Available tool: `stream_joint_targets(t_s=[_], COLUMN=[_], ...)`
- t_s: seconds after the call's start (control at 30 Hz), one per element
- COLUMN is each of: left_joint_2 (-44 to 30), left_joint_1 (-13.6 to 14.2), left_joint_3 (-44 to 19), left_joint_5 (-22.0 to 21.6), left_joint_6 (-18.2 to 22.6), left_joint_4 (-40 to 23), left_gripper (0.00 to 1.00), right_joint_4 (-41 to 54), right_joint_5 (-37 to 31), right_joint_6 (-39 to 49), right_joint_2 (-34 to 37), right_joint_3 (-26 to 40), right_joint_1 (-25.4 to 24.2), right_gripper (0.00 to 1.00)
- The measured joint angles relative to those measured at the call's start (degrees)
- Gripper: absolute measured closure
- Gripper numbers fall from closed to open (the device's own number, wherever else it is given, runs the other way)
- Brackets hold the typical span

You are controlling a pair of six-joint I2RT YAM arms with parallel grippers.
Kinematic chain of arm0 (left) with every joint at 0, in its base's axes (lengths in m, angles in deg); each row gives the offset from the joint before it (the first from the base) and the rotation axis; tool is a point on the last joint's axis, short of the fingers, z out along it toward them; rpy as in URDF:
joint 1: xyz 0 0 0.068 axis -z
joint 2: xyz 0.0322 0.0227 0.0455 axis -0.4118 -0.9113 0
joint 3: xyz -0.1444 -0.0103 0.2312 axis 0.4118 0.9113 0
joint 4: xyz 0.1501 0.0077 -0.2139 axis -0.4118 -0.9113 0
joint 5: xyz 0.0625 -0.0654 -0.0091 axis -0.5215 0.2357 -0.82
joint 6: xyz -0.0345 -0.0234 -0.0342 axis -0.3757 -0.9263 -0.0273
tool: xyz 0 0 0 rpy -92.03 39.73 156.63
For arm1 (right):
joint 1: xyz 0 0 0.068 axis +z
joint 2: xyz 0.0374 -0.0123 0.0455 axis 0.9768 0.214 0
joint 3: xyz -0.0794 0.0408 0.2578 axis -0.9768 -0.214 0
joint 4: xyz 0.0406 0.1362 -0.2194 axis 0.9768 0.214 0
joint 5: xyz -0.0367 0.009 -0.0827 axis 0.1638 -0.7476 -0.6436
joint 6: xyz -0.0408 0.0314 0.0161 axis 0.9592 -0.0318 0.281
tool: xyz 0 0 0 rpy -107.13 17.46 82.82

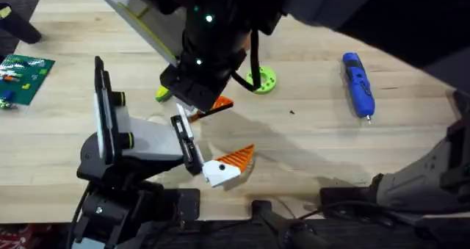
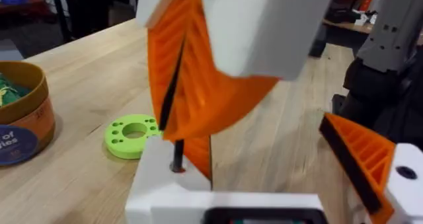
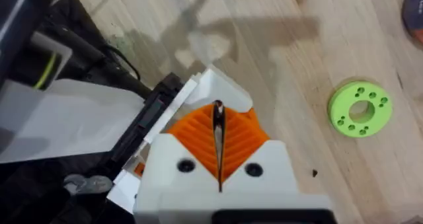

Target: Pick up the gripper from the table and insert it into the empty holder that is missing its gripper. Then pick up a screw, insert it into the mounting hole, and use the screwdriver to tighten it. Finally, clean up the table by picking up the vegetable and placing it into the bucket.

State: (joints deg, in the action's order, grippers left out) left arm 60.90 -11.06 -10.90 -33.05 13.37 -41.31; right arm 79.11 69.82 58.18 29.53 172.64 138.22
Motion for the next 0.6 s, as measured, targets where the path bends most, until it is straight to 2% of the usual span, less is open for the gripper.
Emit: stream_joint_targets(t_s=[0.6], left_joint_2=[0.0], left_joint_1=[0.0], left_joint_3=[0.0], left_joint_5=[0.0], left_joint_6=[0.0], left_joint_4=[0.0], left_gripper=[0.015], right_joint_4=[1.0], right_joint_5=[-0.5], right_joint_6=[0.0], right_joint_2=[0.0], right_joint_3=[0.0], right_joint_1=[0.0], right_gripper=[0.996])
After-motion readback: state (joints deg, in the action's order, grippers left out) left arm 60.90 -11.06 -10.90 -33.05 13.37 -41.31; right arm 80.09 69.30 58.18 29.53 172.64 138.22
